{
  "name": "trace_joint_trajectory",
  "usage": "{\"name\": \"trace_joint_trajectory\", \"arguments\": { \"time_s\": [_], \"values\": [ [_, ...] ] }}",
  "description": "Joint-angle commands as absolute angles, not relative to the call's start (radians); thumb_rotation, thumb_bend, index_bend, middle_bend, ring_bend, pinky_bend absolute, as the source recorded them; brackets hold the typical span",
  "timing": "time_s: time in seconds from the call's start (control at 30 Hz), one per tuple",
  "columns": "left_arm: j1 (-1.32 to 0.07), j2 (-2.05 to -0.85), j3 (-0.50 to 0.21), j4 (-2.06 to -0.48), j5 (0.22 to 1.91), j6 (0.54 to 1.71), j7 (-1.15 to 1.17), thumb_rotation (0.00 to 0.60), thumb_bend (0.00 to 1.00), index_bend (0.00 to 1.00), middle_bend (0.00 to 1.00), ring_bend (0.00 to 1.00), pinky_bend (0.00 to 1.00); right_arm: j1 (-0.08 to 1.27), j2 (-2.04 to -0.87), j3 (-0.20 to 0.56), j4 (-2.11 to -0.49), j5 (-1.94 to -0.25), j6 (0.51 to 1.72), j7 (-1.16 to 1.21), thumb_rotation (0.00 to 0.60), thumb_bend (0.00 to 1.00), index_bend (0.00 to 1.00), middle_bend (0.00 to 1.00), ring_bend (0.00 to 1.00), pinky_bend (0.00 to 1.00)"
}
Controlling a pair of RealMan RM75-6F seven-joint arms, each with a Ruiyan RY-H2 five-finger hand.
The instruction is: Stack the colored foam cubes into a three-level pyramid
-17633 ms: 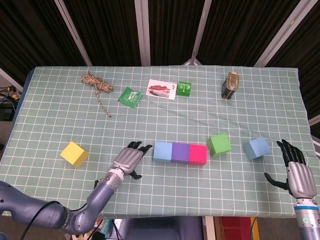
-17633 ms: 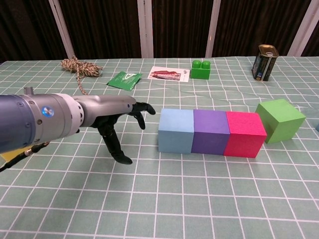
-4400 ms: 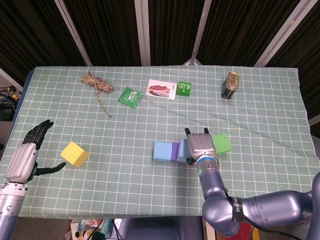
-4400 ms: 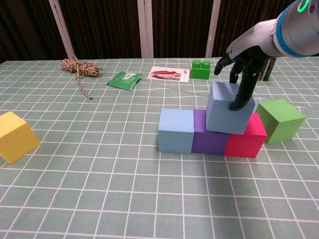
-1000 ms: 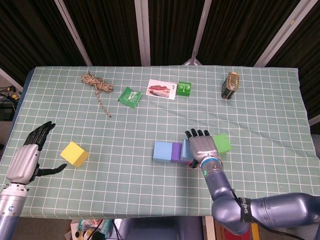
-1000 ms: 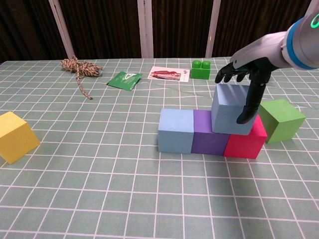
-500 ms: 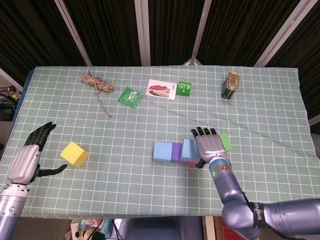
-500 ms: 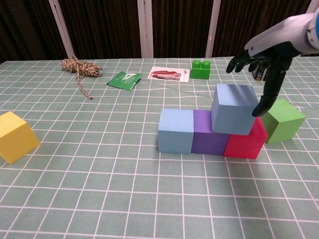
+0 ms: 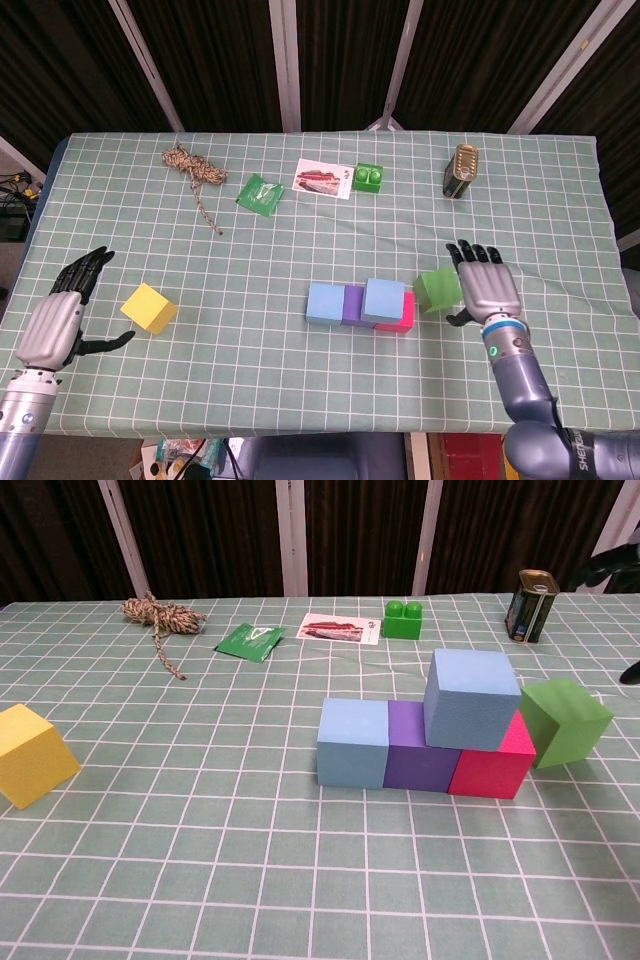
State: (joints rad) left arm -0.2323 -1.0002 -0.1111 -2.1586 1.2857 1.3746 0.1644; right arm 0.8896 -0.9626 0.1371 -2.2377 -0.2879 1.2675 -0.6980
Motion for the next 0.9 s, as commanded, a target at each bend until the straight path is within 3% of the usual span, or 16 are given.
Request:
{"name": "trace_joint_trajectory", "arguments": {
  "time_s": [0.03, 0.3, 0.6, 0.9],
  "values": [
    [-0.237, -1.008, -0.112, -2.153, 1.276, 1.373, 0.183, 0.6, 0.09, 0.0, 0.0, 0.0, 0.0, 0.718, -0.934, 0.051, -2.19, -0.537, 1.305, -0.523, 0.6, 0.17, 0.0, 0.0, 0.0, 0.0],
    [-0.287, -0.995, -0.125, -2.142, 1.223, 1.311, 0.268, 0.6, 0.09, 0.0, 0.0, 0.0, 0.0, 0.597, -0.953, 0.012, -2.157, -0.726, 1.365, -0.423, 0.6, 0.17, 0.0, 0.0, 0.0, 0.0],
    [-0.422, -0.927, -0.142, -2.059, 1.214, 1.129, 0.401, 0.6, 0.08, 0.0, 0.0, 0.0, 0.0, 0.564, -0.978, 0.034, -2.123, -0.752, 1.326, -0.364, 0.6, 0.17, 0.0, 0.0, 0.0, 0.0],
    [-0.511, -0.944, -0.124, -1.978, 1.196, 0.996, 0.456, 0.6, 0.02, 0.0, 0.0, 0.0, 0.0, 0.545, -0.983, 0.058, -2.103, -0.757, 1.288, -0.335, 0.6, 0.17, 0.0, 0.0, 0.0, 0.0]
  ]
}}
